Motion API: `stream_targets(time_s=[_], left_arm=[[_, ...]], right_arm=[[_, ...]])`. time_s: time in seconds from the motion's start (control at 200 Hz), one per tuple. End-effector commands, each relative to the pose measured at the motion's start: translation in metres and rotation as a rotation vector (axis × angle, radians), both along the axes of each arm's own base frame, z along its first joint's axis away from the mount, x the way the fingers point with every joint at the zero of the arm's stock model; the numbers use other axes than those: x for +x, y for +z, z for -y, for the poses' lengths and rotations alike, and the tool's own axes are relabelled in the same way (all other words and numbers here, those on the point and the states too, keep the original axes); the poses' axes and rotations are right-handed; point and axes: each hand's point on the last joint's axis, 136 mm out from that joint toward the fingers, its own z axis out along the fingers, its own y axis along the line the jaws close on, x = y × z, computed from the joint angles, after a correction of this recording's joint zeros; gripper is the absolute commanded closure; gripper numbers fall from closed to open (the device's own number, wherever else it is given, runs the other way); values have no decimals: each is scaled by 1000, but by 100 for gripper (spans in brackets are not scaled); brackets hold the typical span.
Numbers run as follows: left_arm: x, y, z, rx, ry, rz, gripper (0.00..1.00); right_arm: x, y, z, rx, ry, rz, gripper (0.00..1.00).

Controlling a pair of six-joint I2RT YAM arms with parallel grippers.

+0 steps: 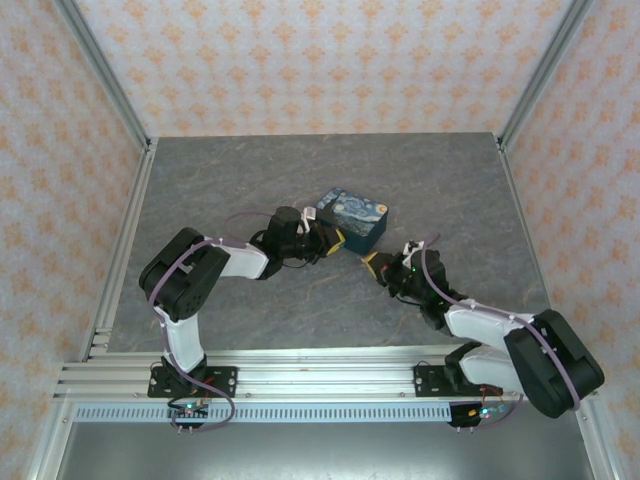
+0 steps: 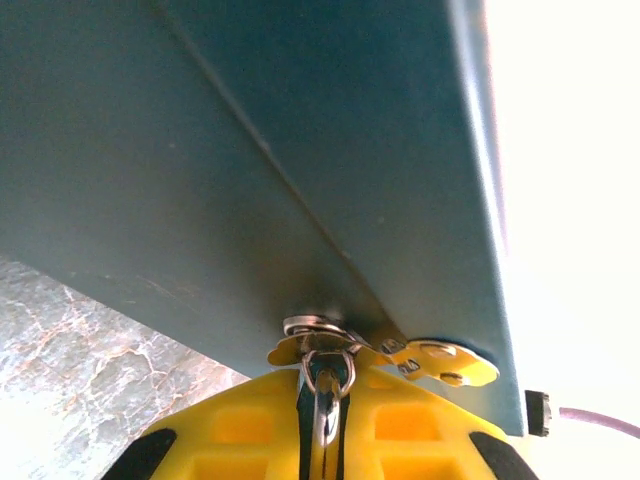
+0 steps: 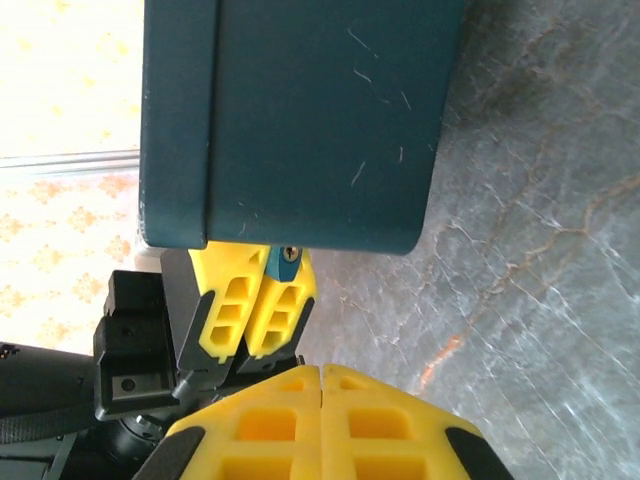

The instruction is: Unlock a padlock with a key

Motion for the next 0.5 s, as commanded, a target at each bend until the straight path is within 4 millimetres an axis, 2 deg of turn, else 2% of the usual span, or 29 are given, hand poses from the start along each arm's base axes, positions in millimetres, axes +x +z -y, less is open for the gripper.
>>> stream_targets(time_s=[0.0, 0.175, 0.495], left_arm=[[7, 31, 1, -86, 46, 46, 100], [10, 38, 3, -125, 72, 47, 100], [11, 45, 7, -148, 105, 39, 100]], right_arm=[[14, 13, -3, 38, -48, 55, 100], [21, 16, -14, 44, -45, 65, 100], [34, 20, -16, 56, -94, 72, 100]])
